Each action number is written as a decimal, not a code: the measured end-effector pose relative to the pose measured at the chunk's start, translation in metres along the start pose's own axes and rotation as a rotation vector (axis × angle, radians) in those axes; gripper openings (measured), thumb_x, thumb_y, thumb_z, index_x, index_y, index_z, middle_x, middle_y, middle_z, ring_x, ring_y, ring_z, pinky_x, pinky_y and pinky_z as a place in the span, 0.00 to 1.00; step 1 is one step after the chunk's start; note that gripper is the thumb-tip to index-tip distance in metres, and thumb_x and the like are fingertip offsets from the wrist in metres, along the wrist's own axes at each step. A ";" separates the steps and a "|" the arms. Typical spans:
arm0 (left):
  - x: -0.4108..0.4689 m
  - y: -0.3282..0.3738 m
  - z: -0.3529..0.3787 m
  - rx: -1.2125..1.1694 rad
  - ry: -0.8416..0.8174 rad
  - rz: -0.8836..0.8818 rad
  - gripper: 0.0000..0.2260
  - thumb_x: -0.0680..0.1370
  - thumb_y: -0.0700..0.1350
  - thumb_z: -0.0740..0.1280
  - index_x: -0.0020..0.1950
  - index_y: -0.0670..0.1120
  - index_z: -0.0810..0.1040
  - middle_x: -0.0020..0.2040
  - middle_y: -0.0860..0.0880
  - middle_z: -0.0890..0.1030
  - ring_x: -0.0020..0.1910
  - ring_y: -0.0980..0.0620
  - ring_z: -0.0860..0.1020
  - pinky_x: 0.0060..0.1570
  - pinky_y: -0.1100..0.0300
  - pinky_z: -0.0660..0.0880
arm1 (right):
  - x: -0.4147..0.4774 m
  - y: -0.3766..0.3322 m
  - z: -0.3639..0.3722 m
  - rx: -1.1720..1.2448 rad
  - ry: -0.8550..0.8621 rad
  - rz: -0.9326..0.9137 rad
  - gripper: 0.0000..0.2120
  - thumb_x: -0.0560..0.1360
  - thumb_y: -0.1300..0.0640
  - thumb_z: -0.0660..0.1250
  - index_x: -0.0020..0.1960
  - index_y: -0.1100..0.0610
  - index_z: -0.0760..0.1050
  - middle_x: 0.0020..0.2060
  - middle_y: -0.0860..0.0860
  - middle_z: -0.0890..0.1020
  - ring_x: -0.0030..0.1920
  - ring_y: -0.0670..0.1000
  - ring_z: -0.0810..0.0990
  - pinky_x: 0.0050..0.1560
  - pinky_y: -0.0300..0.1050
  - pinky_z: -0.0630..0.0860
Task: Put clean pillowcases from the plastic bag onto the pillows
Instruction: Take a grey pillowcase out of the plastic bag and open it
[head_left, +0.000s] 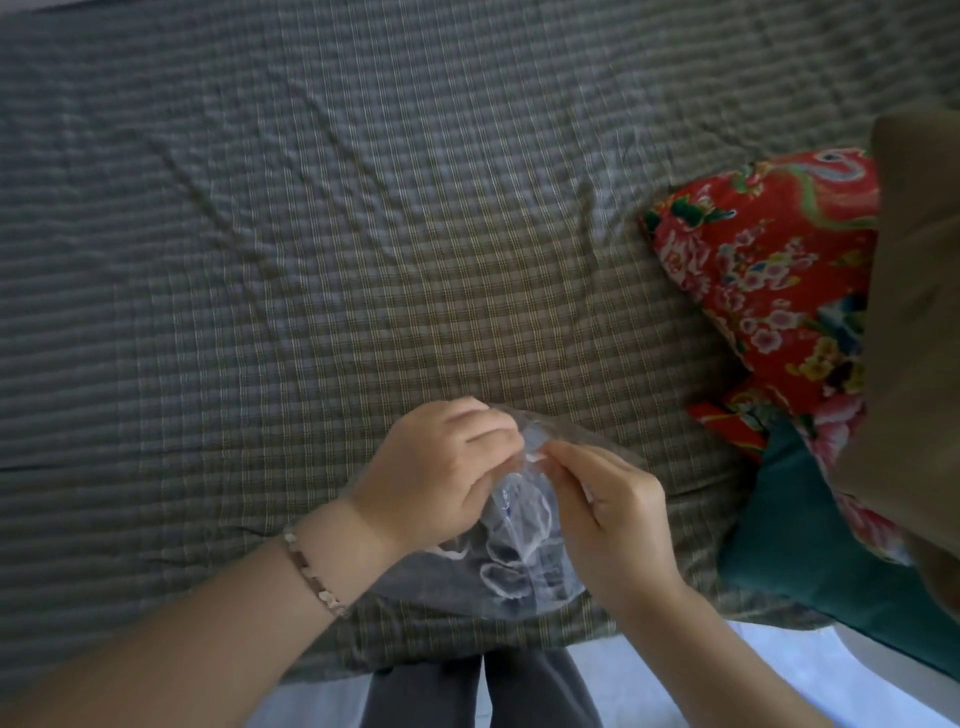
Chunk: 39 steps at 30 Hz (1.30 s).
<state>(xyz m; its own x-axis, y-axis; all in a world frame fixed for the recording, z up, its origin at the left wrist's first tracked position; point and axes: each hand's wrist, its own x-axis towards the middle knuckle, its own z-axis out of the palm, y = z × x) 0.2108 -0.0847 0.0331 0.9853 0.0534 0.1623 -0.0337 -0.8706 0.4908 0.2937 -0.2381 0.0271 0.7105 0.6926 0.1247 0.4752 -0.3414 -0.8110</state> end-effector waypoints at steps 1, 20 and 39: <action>-0.002 -0.001 0.001 0.029 -0.008 0.022 0.04 0.69 0.36 0.71 0.43 0.42 0.81 0.41 0.50 0.81 0.41 0.50 0.78 0.40 0.56 0.77 | -0.002 -0.001 0.002 0.015 0.003 0.015 0.09 0.74 0.60 0.64 0.41 0.63 0.81 0.32 0.51 0.82 0.33 0.47 0.79 0.32 0.42 0.76; -0.025 -0.006 -0.011 -0.142 0.089 -0.165 0.11 0.76 0.48 0.64 0.44 0.42 0.82 0.41 0.50 0.81 0.41 0.53 0.76 0.41 0.62 0.75 | 0.016 -0.019 0.009 0.191 -0.228 0.070 0.05 0.73 0.48 0.60 0.46 0.46 0.73 0.37 0.40 0.78 0.41 0.41 0.77 0.40 0.32 0.73; -0.135 -0.096 -0.062 0.375 -0.397 -0.526 0.07 0.66 0.42 0.77 0.34 0.48 0.80 0.29 0.55 0.76 0.27 0.54 0.73 0.25 0.69 0.59 | 0.017 -0.023 -0.026 0.548 0.444 0.667 0.10 0.77 0.63 0.63 0.38 0.53 0.74 0.24 0.39 0.75 0.27 0.37 0.72 0.30 0.29 0.70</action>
<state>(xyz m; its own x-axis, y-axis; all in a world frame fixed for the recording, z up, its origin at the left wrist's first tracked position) 0.0707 0.0225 0.0174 0.8441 0.3895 -0.3684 0.4471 -0.8907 0.0826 0.3080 -0.2350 0.0623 0.9310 0.1228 -0.3437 -0.3239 -0.1558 -0.9332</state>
